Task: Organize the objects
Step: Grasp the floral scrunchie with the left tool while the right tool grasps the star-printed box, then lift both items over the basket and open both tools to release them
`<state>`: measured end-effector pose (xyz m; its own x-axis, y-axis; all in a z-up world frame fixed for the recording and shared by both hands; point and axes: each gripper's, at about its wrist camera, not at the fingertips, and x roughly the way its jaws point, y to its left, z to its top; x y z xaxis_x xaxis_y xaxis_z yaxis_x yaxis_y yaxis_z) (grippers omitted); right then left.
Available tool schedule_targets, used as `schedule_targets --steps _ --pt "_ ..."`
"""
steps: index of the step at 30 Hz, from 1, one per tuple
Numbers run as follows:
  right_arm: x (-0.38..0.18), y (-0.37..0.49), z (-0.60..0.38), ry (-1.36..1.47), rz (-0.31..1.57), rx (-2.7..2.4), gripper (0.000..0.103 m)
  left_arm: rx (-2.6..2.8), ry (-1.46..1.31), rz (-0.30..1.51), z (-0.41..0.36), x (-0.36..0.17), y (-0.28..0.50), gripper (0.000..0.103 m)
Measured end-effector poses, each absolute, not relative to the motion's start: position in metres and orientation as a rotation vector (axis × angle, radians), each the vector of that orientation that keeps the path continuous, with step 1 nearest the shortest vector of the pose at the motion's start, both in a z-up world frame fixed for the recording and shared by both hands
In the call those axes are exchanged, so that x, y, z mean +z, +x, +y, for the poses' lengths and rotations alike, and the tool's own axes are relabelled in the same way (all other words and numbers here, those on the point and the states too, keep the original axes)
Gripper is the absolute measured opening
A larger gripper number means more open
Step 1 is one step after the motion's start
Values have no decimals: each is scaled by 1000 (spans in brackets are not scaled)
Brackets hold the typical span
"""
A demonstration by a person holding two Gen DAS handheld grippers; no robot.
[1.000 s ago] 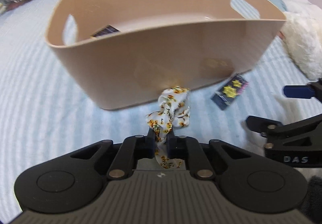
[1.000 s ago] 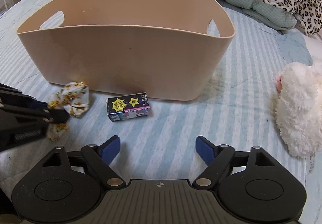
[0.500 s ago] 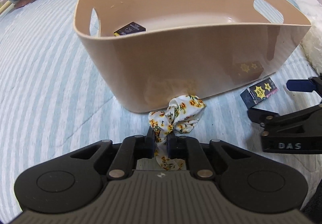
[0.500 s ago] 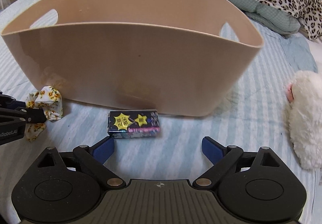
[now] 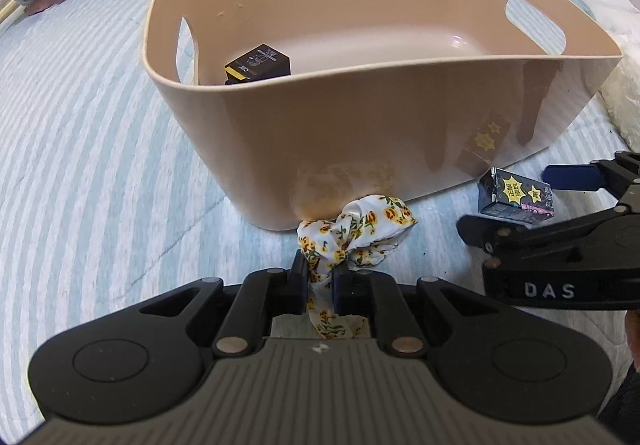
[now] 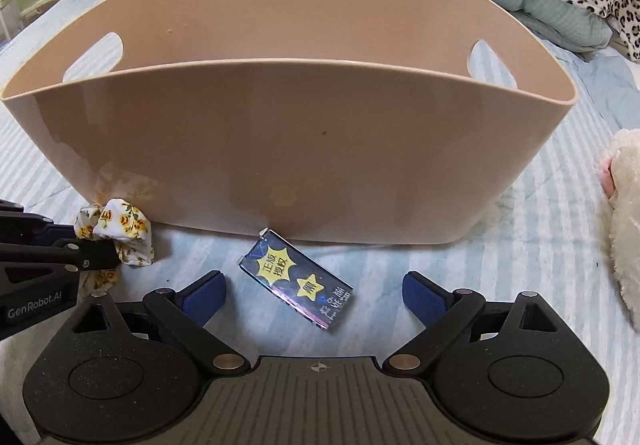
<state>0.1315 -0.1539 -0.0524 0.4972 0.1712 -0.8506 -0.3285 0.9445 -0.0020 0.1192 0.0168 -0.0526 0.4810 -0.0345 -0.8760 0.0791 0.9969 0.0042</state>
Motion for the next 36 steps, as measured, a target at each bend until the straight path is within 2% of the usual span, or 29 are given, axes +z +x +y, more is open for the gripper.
schedule_targets --steps 2,5,6,14,21,29,36 --pt "-51 132 -153 -153 1000 311 81 -66 45 1068 17 -52 119 13" --pt "-49 129 -151 -158 989 317 52 -67 47 1069 18 -51 118 13" --pt "-48 128 -150 -164 986 323 50 -65 46 1071 17 -51 119 13" --pt "-41 116 -156 -179 975 327 50 -70 50 1068 18 -44 116 12" --pt "-14 97 -176 -156 910 316 50 -102 44 1027 19 -25 102 11" --pt "22 73 -199 -127 742 320 50 -149 58 905 12 17 74 11" --pt "60 68 -207 -78 556 301 50 -123 73 725 4 54 66 11"
